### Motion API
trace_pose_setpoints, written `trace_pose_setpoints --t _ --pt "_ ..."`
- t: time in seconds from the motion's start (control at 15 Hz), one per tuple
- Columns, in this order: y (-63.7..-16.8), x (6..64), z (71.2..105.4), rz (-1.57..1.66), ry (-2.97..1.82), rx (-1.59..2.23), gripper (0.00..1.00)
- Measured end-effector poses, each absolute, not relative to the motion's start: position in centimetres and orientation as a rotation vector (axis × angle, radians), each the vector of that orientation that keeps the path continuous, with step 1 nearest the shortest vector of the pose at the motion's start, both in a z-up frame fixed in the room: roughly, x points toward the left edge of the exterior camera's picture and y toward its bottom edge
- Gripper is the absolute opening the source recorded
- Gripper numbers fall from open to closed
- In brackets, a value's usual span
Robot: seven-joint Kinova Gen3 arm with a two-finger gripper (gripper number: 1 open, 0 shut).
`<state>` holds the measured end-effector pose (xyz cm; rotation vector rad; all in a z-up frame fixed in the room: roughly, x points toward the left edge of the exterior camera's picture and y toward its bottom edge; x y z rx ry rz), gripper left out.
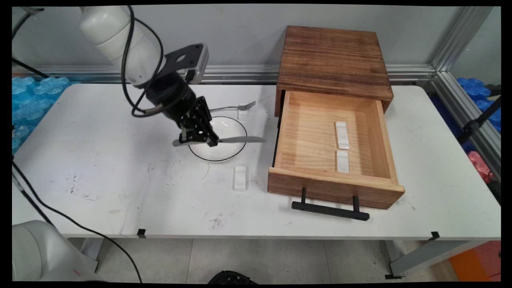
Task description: Place the picked object into the drawer
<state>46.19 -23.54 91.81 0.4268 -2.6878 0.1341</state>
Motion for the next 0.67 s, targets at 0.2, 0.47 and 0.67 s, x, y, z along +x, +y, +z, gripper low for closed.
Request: trace_pose_setpoints --t 0.2,0.47,0.67 --pt "-24.7 45.3 93.0 0.150 -2.672 0.423 0.00" --pt "-26.0 43.8 94.1 0.169 -2.652 0.417 0.00" --pt "-27.4 42.1 94.9 0.190 -2.637 0.401 0.00"
